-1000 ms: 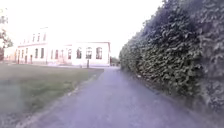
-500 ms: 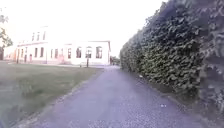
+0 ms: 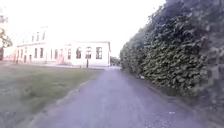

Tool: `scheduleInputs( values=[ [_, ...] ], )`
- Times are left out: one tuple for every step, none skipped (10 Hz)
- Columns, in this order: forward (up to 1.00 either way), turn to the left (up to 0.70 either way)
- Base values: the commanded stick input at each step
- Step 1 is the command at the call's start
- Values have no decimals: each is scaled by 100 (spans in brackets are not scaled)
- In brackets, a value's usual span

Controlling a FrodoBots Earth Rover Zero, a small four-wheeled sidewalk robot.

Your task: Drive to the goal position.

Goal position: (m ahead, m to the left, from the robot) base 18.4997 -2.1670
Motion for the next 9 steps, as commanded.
scheduleInputs(
  values=[
    [50, 0],
    [50, 0],
    [50, 0],
    [50, 0],
    [50, 0],
    [50, 0],
    [50, 0],
    [50, 0],
    [50, 0]
  ],
)
